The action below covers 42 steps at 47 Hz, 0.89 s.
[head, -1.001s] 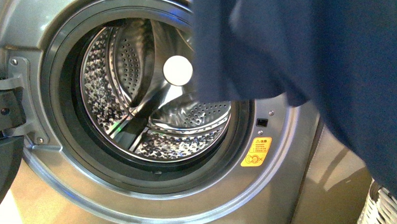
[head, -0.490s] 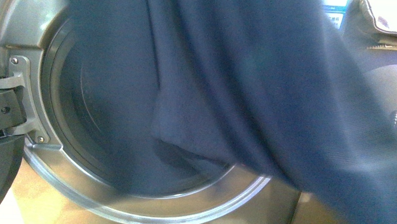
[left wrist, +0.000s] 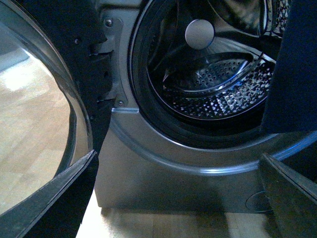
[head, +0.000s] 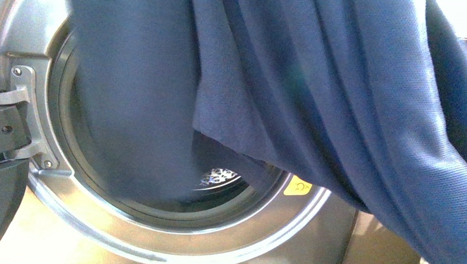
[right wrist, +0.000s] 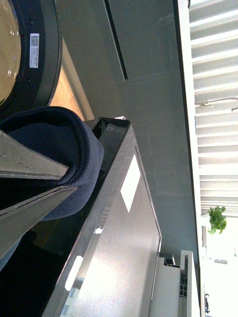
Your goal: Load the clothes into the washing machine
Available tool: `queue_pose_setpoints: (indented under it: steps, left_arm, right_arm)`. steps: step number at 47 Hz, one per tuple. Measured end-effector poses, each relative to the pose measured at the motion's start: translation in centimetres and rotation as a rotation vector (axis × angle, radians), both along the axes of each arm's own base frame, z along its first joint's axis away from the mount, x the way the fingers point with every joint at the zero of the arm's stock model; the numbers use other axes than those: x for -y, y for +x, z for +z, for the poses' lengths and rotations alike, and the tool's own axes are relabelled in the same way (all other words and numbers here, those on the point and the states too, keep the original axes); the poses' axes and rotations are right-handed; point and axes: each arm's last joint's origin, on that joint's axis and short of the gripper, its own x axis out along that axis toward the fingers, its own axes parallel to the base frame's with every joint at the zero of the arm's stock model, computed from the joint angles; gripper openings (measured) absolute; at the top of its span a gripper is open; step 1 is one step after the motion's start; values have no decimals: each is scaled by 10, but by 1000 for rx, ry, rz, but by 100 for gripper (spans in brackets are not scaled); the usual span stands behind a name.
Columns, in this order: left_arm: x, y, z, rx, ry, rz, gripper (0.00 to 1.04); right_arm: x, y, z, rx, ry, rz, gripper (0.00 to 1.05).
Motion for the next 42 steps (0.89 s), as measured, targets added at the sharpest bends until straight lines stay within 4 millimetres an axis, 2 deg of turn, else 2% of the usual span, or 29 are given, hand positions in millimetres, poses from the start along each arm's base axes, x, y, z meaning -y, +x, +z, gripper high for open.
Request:
queue_pose_setpoints:
  steps: [32,37,42]
  left_arm:
    - [0,0,0,0,0,0,98]
    - [-2,1,9,84,-86,-147,98]
    - [-10,6,16,124,-146,-214,98]
  right_arm:
    - [0,0,0,0,0,0,3]
    - [0,0,0,0,1,0,3]
    - [0,0,0,0,0,1,3]
